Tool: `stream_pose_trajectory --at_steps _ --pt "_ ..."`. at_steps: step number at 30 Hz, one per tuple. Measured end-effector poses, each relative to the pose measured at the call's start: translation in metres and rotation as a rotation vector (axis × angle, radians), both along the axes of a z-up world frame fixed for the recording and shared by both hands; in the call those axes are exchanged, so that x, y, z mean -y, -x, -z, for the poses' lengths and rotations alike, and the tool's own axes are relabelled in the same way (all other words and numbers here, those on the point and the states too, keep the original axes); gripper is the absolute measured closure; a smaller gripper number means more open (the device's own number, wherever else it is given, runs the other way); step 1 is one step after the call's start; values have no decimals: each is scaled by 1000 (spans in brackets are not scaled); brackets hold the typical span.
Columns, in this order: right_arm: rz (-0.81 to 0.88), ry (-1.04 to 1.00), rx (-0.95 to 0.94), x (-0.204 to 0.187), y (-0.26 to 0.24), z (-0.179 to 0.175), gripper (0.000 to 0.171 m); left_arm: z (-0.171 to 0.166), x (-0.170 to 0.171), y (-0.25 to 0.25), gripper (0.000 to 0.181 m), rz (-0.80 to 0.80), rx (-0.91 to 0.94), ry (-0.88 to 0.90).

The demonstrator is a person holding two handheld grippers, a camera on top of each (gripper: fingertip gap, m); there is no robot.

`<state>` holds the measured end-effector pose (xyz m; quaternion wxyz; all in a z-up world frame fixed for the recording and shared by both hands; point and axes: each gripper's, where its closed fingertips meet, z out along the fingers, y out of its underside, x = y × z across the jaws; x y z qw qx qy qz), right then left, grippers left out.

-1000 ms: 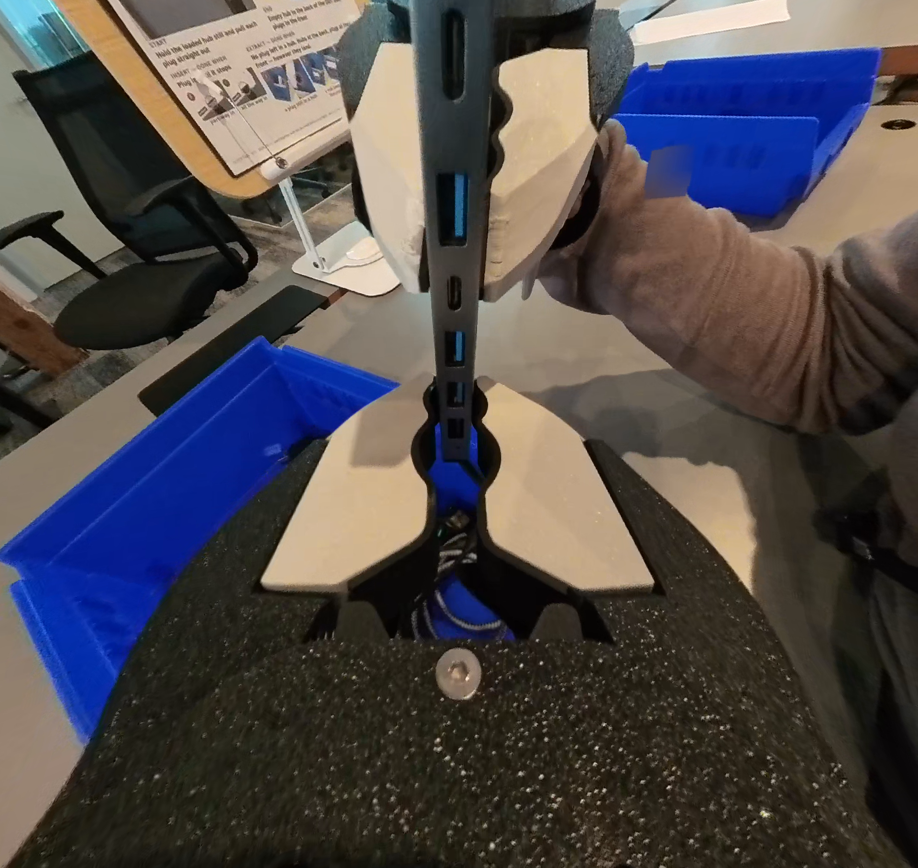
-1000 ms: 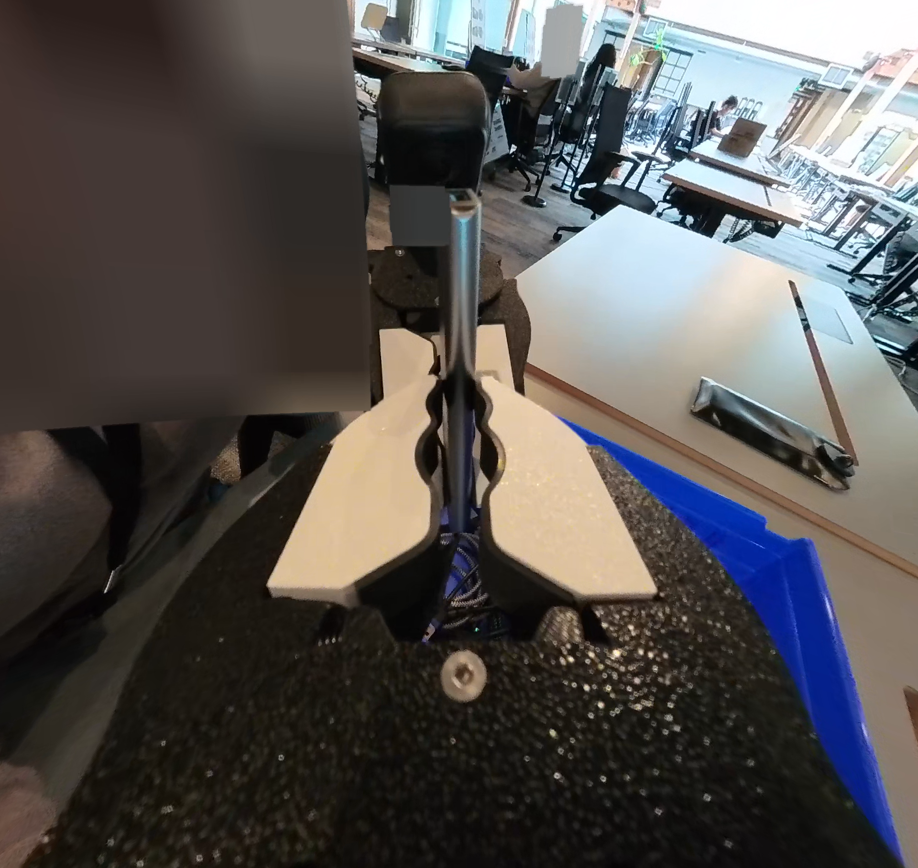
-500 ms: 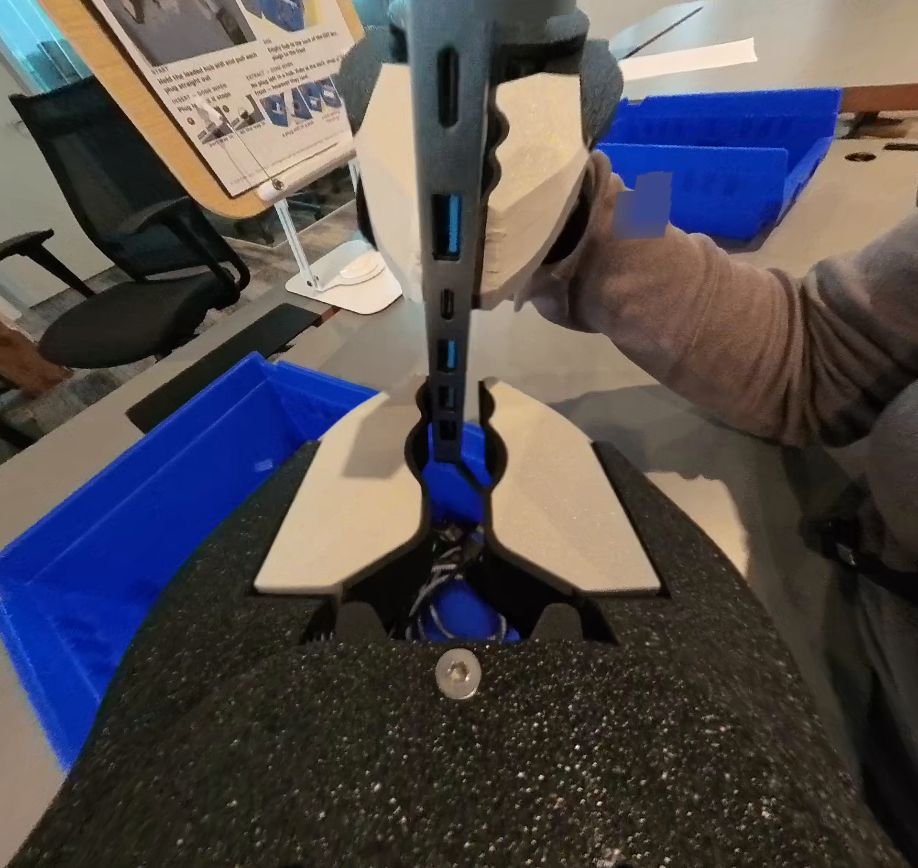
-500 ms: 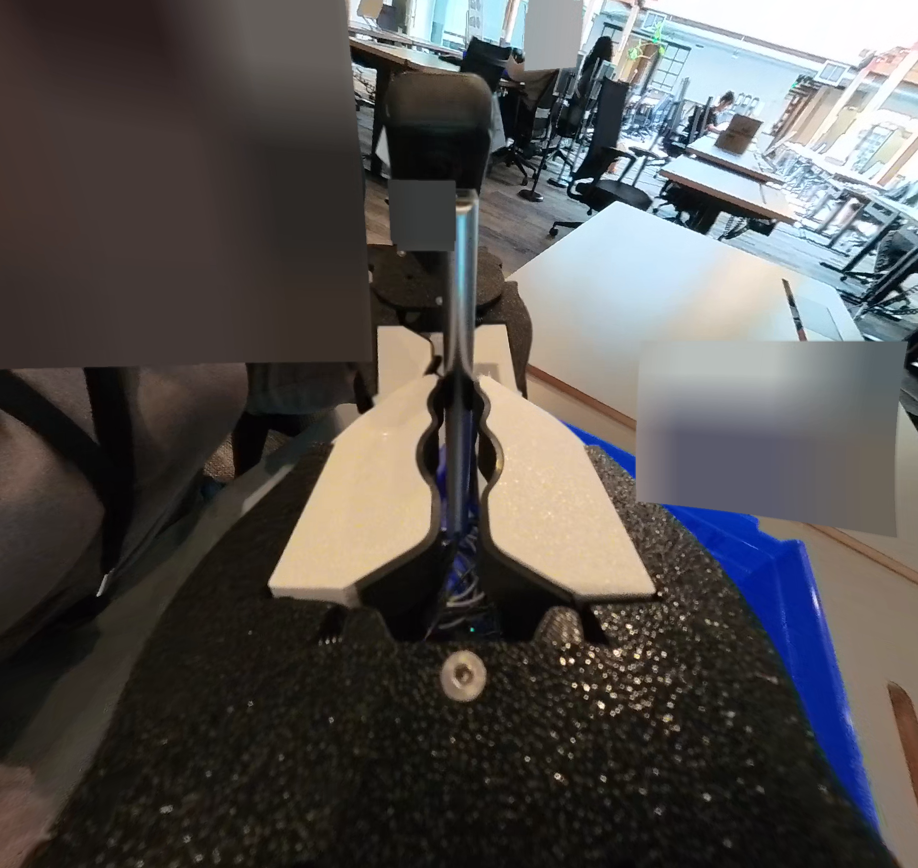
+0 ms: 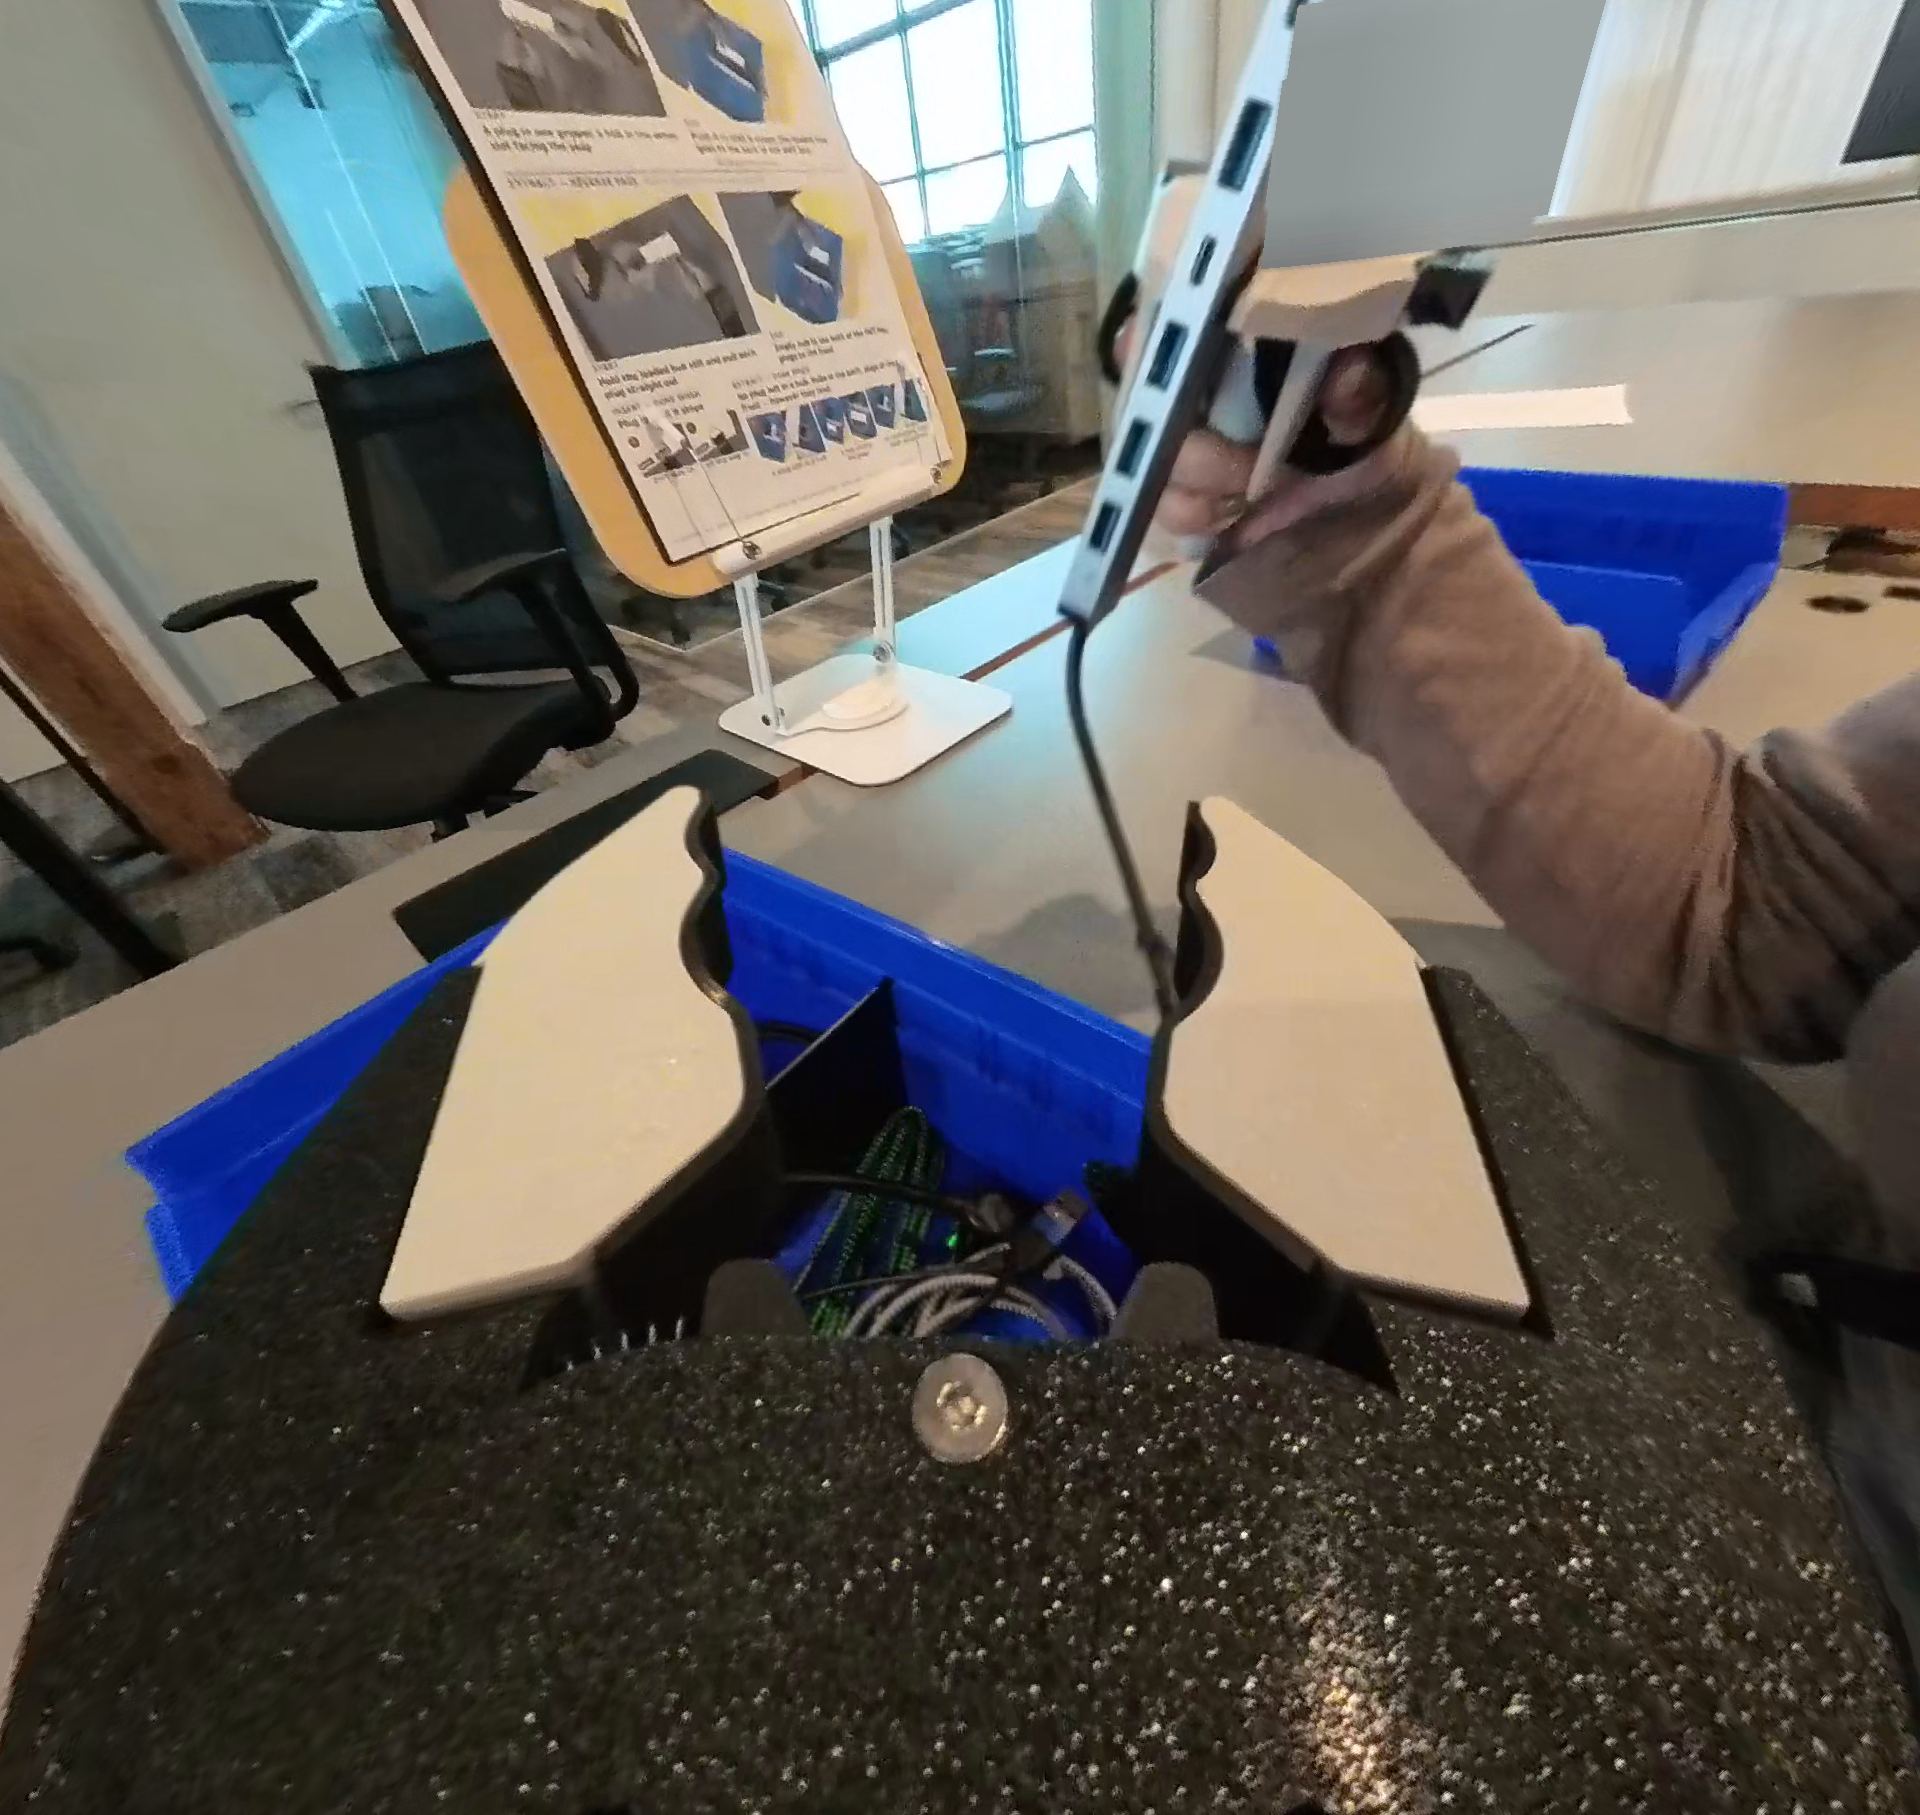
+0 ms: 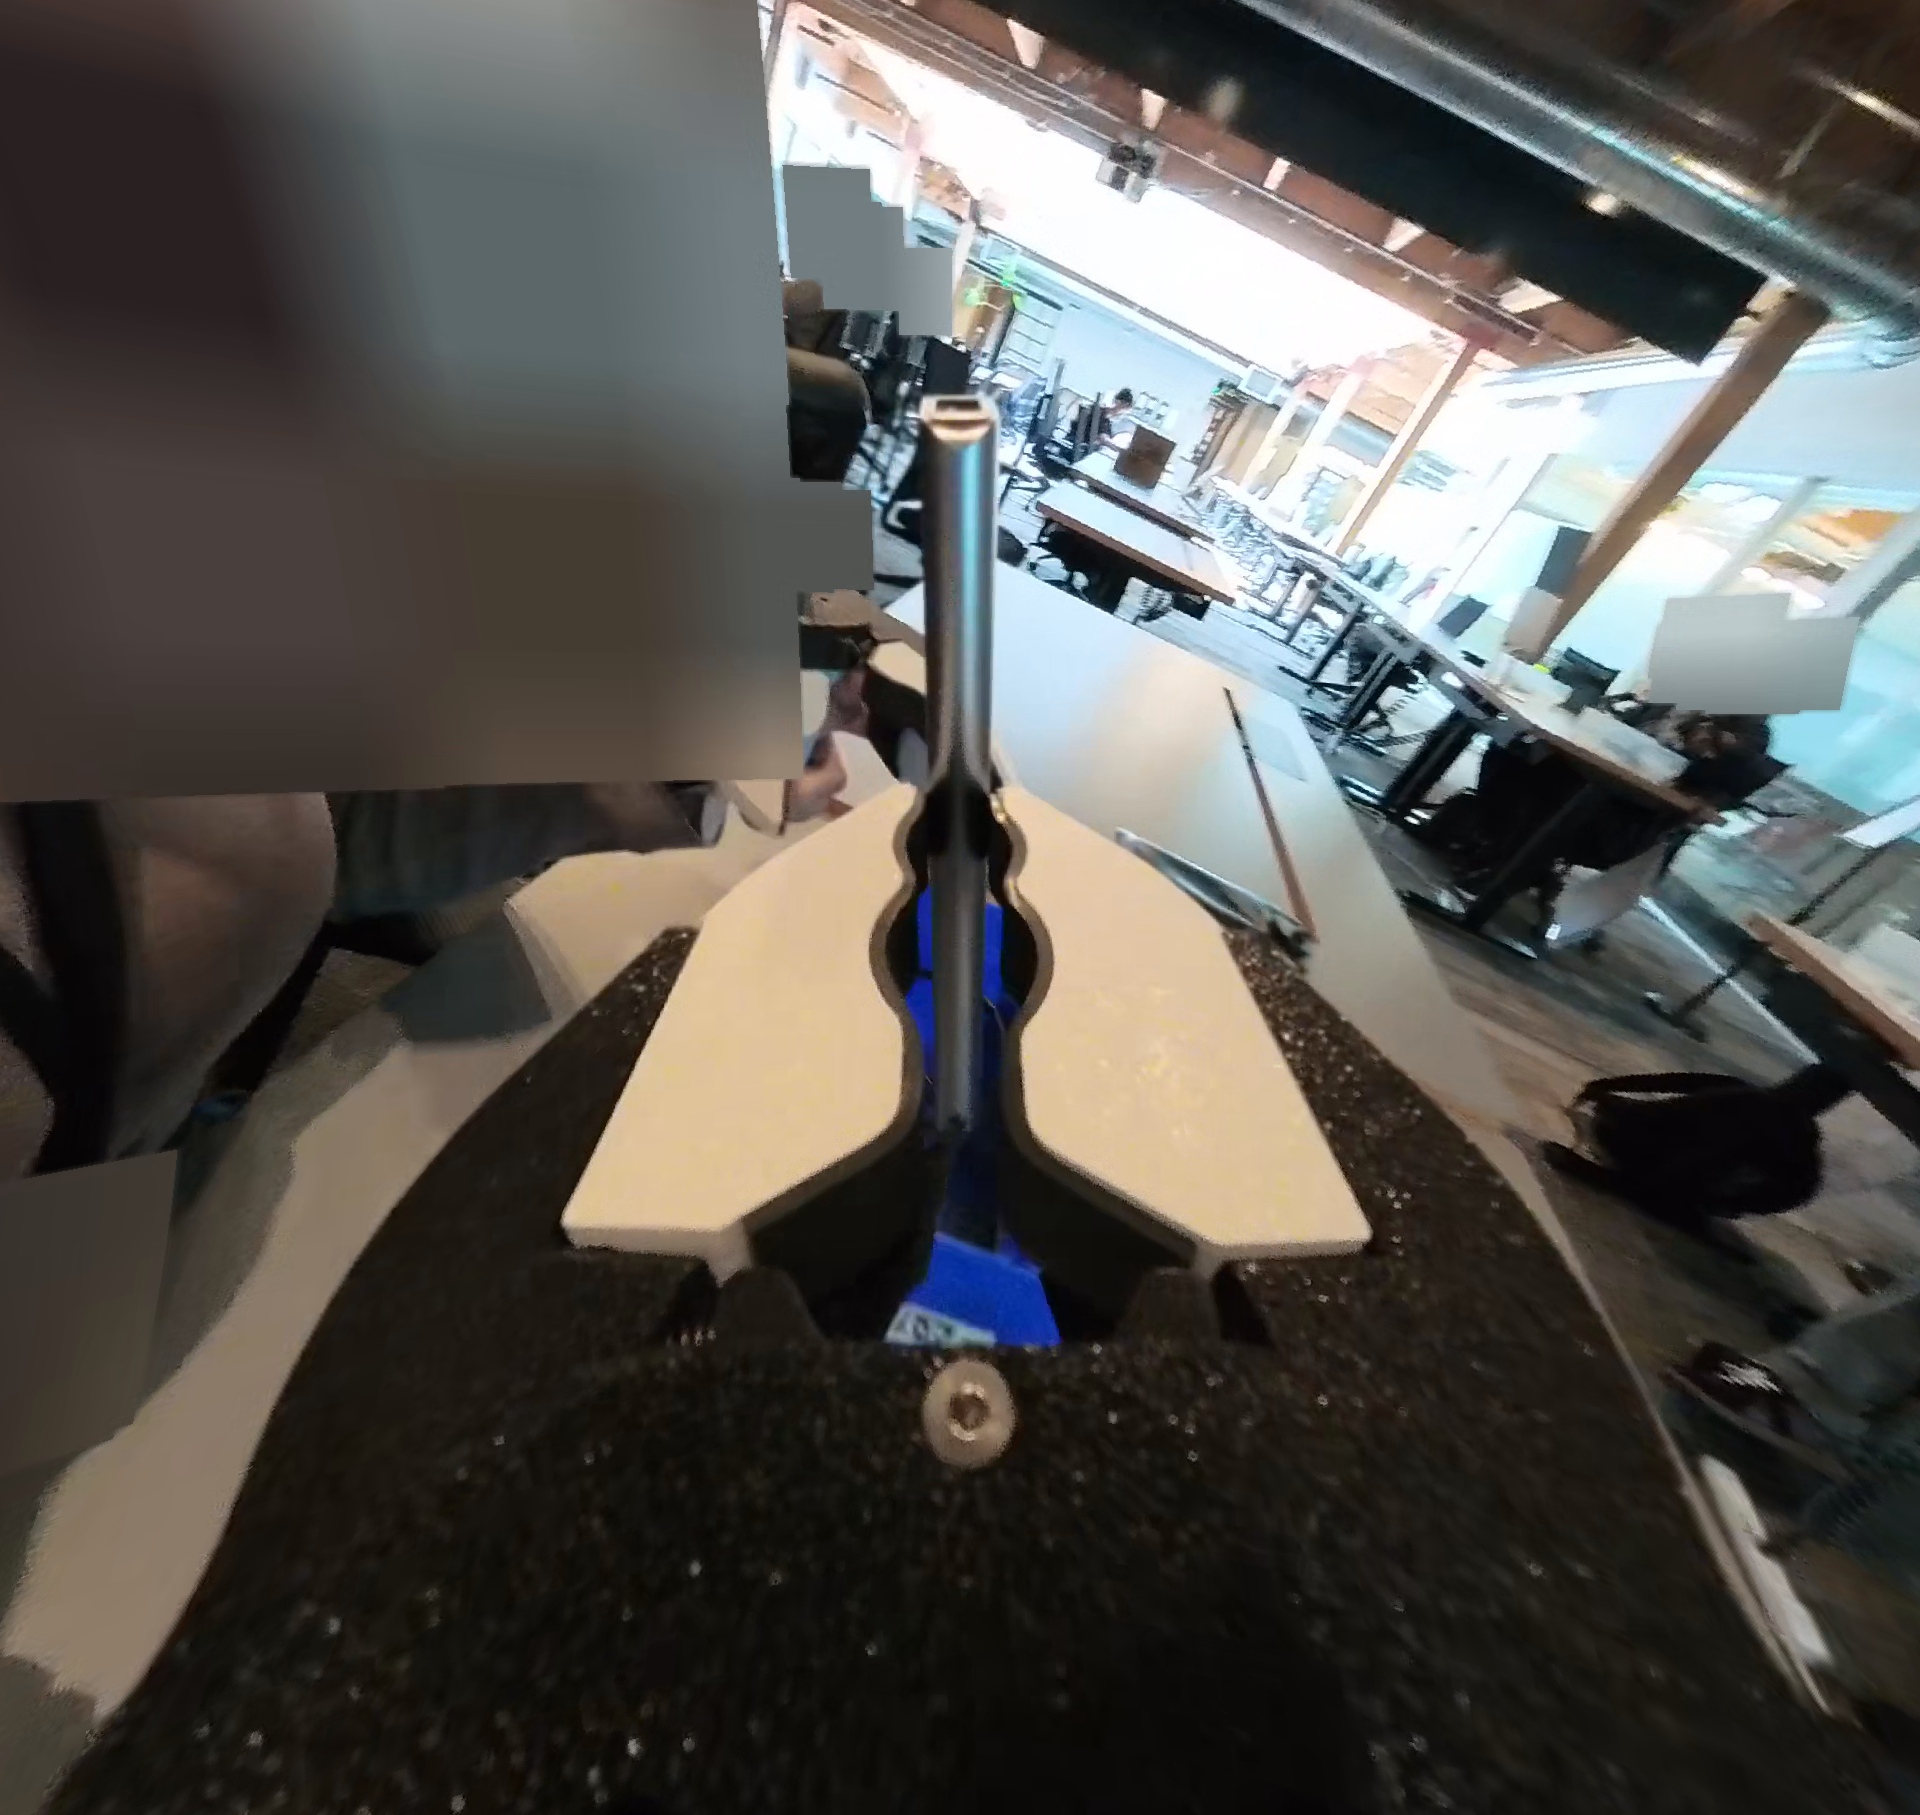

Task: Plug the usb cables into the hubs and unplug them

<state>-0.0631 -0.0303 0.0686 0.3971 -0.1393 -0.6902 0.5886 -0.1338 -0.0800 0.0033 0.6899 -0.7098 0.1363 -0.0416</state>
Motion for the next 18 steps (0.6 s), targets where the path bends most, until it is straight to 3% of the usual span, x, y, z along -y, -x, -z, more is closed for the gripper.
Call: stream_pose_trajectory --at_steps 10,14,18 --pt "71 103 -110 -86 -83 -17 162 -4 -7 17 101 -186 -105 -42" --pt "24 146 -115 -99 -97 -18 162 -8 -8 21 113 -250 -93 -104" --pt "20 165 -131 -108 -107 -15 162 10 -14 30 126 -304 -64 -13"
